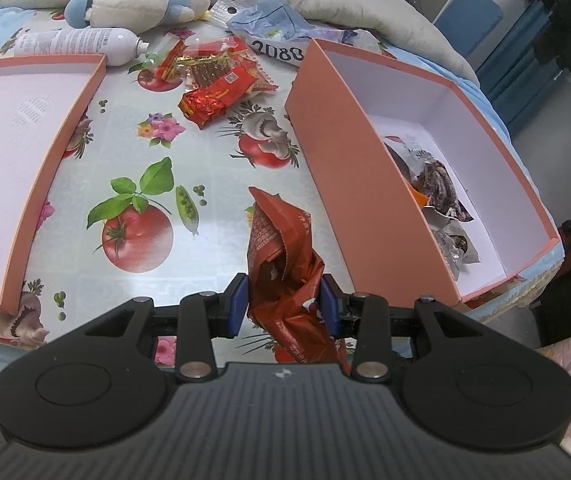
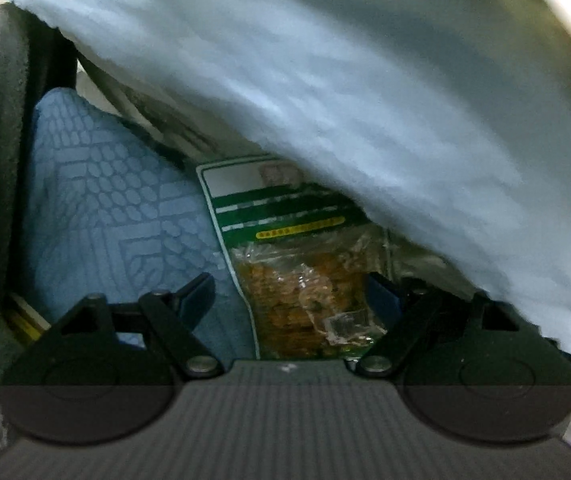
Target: Organize snacks
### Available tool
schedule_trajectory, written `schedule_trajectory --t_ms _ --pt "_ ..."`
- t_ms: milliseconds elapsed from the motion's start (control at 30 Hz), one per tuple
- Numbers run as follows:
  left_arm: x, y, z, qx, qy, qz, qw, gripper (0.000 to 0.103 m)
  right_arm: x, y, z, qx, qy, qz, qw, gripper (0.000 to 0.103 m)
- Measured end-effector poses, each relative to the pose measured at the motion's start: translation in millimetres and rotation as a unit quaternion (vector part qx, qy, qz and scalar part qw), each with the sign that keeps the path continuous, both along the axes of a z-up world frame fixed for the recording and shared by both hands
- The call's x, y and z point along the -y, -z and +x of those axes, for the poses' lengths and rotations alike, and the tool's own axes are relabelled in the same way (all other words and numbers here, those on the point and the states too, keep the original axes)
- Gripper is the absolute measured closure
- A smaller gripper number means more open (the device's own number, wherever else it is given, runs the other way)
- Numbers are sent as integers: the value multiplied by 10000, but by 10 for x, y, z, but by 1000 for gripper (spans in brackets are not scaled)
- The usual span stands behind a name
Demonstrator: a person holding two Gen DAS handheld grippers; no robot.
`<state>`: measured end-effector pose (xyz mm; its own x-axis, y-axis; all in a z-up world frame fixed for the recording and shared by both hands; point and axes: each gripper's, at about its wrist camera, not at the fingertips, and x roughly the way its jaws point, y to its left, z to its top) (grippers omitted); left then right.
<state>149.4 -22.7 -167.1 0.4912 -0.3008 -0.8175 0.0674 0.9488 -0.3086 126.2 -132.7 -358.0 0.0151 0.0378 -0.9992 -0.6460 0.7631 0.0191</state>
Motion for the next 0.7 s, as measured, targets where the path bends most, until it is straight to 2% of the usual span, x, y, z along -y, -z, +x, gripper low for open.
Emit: schedule_trajectory --t_ms 100,300,500,567,700 --pt "11 1 -15 -24 -5 15 10000 60 -54 77 -6 -92 -151 -138 9997 25" --pt "23 11 -34 -73 22 89 9999 60 -196 130 -50 26 -503 -327 9982 32" --pt "40 -9 -45 -63 49 135 9999 60 -210 35 -97 213 -579 -184 9979 56" --pt "48 -27 -49 -45 62 156 9998 60 -195 -2 -111 359 -531 -168 9978 69" --pt "62 -89 -61 8 75 204 9998 60 -138 -175 -133 520 -378 116 9979 72"
